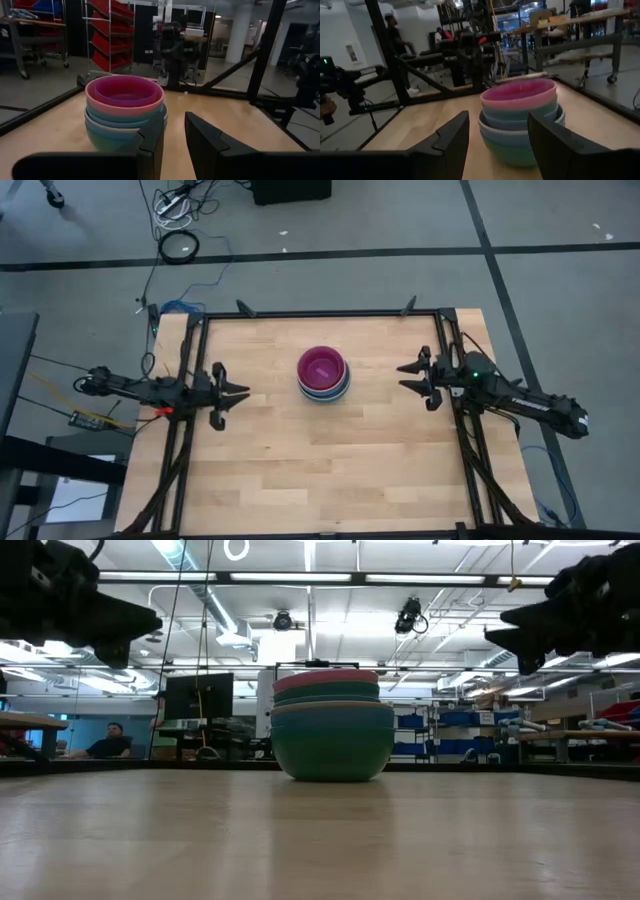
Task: Nest bowls inside each other
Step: Return to Home Position
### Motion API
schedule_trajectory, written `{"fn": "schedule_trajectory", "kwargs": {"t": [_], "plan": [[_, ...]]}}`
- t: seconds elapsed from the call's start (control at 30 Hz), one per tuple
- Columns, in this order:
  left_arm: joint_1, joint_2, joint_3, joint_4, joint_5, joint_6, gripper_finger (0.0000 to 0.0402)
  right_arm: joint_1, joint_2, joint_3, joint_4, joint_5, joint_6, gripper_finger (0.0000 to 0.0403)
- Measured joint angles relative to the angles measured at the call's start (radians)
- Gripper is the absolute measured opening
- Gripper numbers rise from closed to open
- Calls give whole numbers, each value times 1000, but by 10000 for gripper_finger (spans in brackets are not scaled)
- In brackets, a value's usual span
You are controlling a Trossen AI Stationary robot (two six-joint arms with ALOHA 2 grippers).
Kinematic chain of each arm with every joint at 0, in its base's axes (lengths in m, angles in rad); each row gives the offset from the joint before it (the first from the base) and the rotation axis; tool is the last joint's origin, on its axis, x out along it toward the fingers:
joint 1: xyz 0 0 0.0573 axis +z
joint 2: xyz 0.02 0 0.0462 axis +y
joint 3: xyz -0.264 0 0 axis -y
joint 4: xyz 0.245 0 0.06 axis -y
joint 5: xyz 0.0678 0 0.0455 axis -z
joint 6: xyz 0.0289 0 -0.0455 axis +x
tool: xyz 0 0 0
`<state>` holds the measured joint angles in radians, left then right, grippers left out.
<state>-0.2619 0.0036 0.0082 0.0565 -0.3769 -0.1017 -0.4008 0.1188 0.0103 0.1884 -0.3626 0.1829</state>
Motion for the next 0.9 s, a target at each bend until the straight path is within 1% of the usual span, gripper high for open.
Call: {"fn": "schedule_trajectory", "kwargs": {"t": [0.2, 0.33, 0.77, 0.9], "plan": [[0, 20, 0, 1, -14, 42, 85, 14, 5, -1, -61, 4, -42, 190], [0, 23, 0, 1, -21, 43, 85, 23, 8, -1, -80, 5, -50, 190], [0, 24, 0, 13, -23, 44, 85, 26, 12, -2, -73, 3, 138, 190], [0, 24, 0, 15, -23, 44, 85, 26, 12, -2, -68, 3, 132, 190]]}}
